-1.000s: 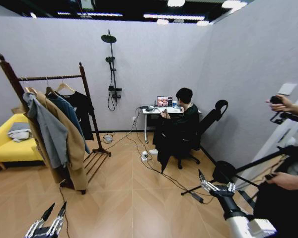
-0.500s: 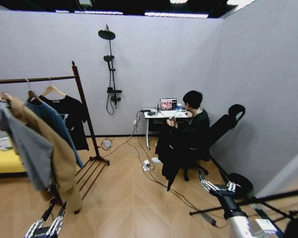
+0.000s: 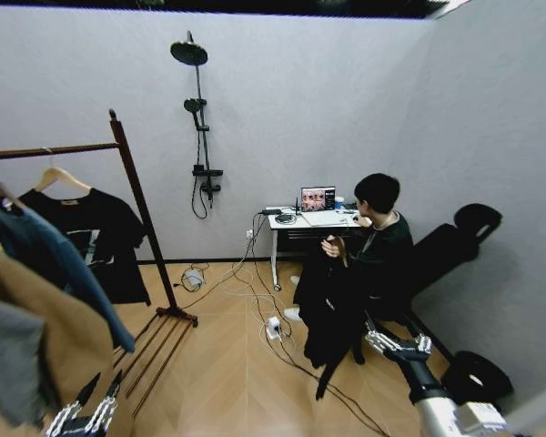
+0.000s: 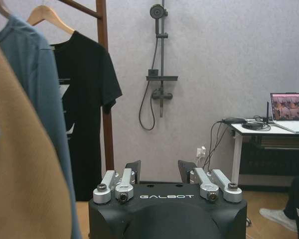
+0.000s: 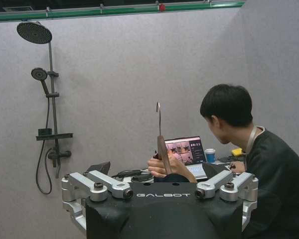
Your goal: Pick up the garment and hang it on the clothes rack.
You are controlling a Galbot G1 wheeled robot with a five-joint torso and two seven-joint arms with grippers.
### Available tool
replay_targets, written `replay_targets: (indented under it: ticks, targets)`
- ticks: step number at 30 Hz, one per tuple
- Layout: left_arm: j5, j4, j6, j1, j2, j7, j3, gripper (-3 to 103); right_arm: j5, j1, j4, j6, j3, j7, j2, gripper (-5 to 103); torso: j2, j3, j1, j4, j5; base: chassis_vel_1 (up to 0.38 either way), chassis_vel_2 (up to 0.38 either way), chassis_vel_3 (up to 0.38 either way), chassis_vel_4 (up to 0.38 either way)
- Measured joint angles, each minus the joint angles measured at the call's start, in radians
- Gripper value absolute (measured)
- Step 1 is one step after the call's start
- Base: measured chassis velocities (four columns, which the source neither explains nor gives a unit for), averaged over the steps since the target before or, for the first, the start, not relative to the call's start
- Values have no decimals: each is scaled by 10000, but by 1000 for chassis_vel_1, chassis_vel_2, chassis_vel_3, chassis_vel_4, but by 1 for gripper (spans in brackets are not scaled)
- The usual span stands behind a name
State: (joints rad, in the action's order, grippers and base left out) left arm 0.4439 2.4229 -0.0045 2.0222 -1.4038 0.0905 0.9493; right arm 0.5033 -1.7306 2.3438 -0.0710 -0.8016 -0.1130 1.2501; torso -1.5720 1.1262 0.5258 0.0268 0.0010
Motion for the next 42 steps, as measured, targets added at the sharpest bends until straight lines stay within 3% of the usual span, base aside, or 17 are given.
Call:
replay_targets:
  ticks: [3, 4, 5, 10, 12, 15, 27, 42]
  targets:
    - [0, -1, 0, 0, 0, -2, 0, 46, 11, 105, -17, -18, 8, -62, -35, 100, 1, 2, 2, 4, -23, -339, 333, 340, -330]
    - [0, -1, 0, 0, 0, -2, 0, 46, 11, 105, -17, -18, 8, -62, -35, 100, 1, 2, 2, 4, -23, -346, 318, 337, -327]
    - [0, 0, 0, 0, -1, 0, 0, 46, 14, 164, -35, -42, 17, -118, -38, 100, 0, -1, -1, 0, 1, -344, 363, 305, -354]
    - [0, 0, 0, -1, 1, -3, 0, 46, 102, 385, -115, 0, -107, -180, -174, 100, 6, 6, 15, 10, -19, -287, 272, 227, -272]
    - [0, 0, 0, -2, -1, 0, 0, 46, 421, 830, -226, 303, -338, -219, -464, 100, 6, 5, 13, -2, -2, -204, 160, 107, -148]
    - [0, 0, 0, -1, 0, -3, 0, 46, 676, 1375, -318, 768, -480, -253, -921, 100, 5, 4, 10, -3, -17, -56, 86, 61, -12]
    - [0, 0, 0, 1, -1, -2, 0, 46, 925, 2964, -1059, 2318, -331, -736, -2104, 100, -2, 0, -4, 0, -9, 28, -31, -28, 34]
    - [0, 0, 0, 0, -1, -2, 0, 46, 1293, 4199, -2393, 2874, 193, -718, -2726, 100, 1, 1, 2, 0, -9, 0, 0, 0, 0]
